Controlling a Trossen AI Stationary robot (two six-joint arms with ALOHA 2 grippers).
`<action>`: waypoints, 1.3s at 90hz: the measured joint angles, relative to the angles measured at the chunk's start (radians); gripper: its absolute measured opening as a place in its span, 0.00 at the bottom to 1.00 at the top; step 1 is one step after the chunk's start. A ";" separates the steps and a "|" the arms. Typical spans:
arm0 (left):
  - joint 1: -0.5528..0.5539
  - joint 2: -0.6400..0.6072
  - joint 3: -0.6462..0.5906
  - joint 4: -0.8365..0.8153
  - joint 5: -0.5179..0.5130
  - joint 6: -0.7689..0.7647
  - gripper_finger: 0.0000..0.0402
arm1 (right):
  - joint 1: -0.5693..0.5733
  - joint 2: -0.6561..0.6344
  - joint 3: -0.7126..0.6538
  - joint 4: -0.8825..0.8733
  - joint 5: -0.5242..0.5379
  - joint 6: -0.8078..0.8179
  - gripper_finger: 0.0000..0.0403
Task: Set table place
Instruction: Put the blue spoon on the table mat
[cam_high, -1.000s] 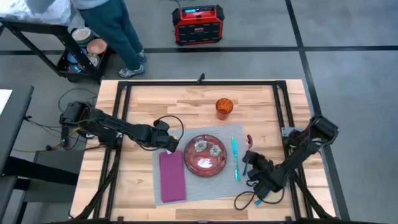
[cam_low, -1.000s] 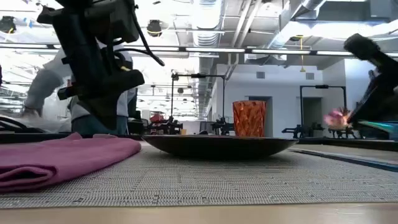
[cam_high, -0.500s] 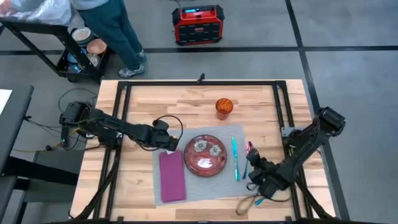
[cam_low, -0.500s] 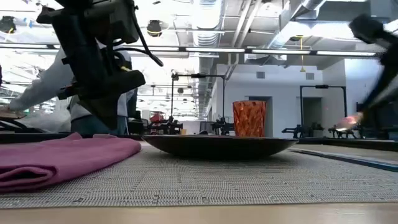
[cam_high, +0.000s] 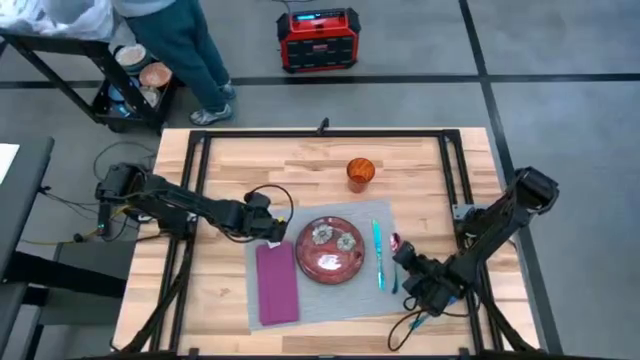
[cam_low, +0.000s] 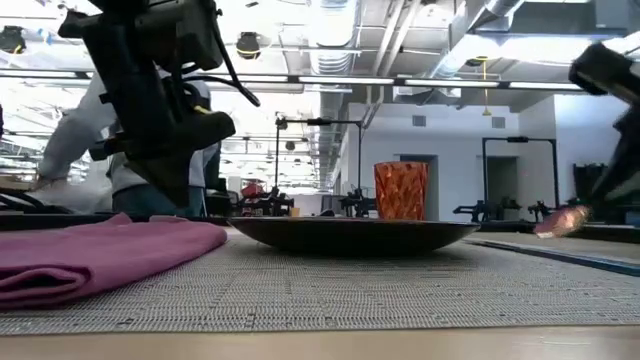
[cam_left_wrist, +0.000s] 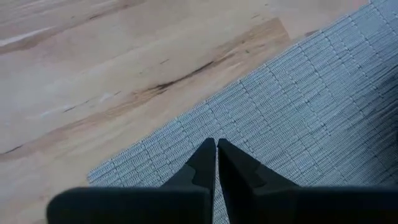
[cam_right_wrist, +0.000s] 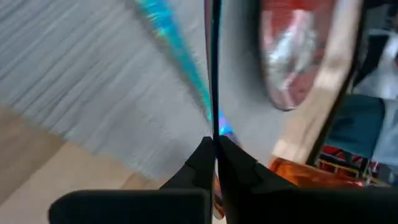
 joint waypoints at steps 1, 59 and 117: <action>0.000 0.000 0.000 0.000 -0.001 -0.001 0.00 | 0.000 -0.001 0.000 0.002 0.000 0.002 0.00; 0.002 0.000 0.001 -0.001 -0.044 -0.081 0.00 | -0.038 -0.006 -0.127 0.167 0.004 0.004 0.00; 0.002 0.000 0.001 0.000 -0.043 -0.051 0.00 | -0.072 -0.009 -0.123 0.132 -0.260 0.457 0.19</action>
